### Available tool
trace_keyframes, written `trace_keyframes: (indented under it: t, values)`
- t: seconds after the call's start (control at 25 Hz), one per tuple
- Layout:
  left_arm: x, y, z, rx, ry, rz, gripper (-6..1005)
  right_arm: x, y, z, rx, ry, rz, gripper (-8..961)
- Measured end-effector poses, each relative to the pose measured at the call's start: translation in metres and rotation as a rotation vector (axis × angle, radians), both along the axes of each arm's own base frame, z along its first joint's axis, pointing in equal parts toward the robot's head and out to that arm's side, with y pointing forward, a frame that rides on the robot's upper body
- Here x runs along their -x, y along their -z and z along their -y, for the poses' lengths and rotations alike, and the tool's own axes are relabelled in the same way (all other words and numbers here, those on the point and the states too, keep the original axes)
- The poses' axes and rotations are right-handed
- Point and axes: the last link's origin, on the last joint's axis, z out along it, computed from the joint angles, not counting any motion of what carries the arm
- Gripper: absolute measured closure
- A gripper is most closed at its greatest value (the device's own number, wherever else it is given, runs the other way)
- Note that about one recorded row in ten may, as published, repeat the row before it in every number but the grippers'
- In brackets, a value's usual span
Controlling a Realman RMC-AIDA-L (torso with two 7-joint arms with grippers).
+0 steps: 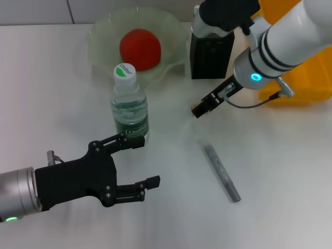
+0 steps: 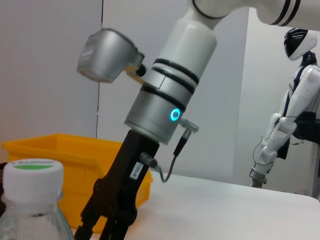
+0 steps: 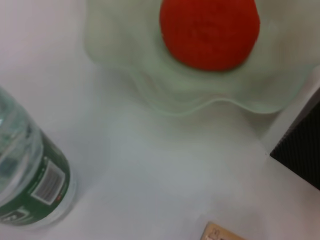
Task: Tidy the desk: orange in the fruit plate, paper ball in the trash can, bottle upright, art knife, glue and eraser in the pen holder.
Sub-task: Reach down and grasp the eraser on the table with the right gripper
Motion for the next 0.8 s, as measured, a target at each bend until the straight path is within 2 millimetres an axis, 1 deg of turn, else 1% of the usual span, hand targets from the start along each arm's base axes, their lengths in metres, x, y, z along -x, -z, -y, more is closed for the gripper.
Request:
trace_keyframes:
  t: [0.28,0.8]
  values:
    - [0.000,0.000,0.000,-0.002,0.002,-0.001,140,-0.003,0.012,-0.003,0.002,0.049,-0.039,144]
    - [0.000,0.000,0.000,-0.003,0.003,-0.001,140,-0.008,0.015,-0.008,-0.020,0.062,-0.044,166]
